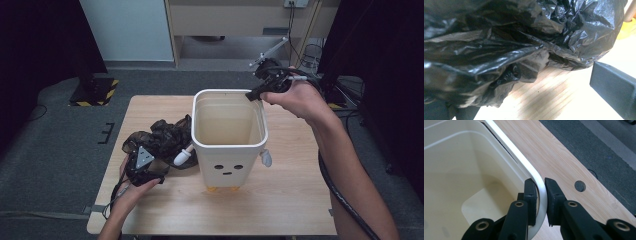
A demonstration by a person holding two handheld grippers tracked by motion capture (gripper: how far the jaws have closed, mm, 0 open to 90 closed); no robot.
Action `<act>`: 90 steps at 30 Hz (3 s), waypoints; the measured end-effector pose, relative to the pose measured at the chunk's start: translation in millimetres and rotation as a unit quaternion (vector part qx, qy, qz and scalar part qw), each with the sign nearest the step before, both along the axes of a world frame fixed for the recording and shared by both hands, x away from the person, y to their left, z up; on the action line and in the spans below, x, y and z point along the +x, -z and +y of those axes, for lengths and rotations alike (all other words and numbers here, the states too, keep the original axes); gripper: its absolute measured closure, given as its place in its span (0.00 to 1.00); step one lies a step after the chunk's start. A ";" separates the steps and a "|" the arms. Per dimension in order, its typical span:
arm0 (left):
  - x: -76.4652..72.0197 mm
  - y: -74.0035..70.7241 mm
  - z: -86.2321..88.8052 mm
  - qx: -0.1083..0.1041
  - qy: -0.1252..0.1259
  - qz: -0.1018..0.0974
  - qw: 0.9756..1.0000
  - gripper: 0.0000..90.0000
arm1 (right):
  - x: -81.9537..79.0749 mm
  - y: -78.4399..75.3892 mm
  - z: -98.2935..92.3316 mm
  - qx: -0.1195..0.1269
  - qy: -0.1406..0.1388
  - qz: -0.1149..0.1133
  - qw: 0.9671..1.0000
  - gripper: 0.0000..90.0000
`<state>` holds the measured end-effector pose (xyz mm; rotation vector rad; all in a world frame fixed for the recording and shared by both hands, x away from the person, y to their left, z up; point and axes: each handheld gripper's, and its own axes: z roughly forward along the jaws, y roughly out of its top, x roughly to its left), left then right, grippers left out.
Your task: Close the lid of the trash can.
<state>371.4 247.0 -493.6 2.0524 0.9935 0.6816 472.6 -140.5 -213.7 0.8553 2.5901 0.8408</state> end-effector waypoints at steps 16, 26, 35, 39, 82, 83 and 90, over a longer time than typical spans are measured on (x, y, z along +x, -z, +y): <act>-0.1 0.7 -1.8 0.005 0.004 0.001 1.000 0.05 | -1.3 15.0 -3.0 0.020 0.010 0.002 1.000 0.73; -0.3 1.1 -2.2 0.009 0.005 0.004 1.000 0.05 | -0.7 24.1 -16.9 0.086 0.033 -0.003 0.996 0.50; -0.3 1.7 -2.7 0.010 0.005 0.005 1.000 0.05 | 2.0 23.4 -25.5 0.126 0.059 -0.013 0.990 0.33; -0.3 1.7 -2.7 0.010 0.006 0.005 1.000 0.05 | 2.4 22.6 -29.0 0.143 0.066 -0.019 0.987 0.29; -1.0 2.9 -3.2 0.020 0.008 0.005 1.000 0.05 | 5.8 93.8 -109.0 0.169 0.180 -0.036 0.968 0.08; -1.0 2.9 -3.0 0.020 0.007 0.006 1.000 0.05 | 6.0 96.3 -109.6 0.169 0.182 -0.034 0.968 0.07; -1.4 2.3 -3.0 0.019 0.006 0.005 1.000 0.05 | 7.4 112.4 -112.5 0.164 0.193 -0.027 0.967 0.07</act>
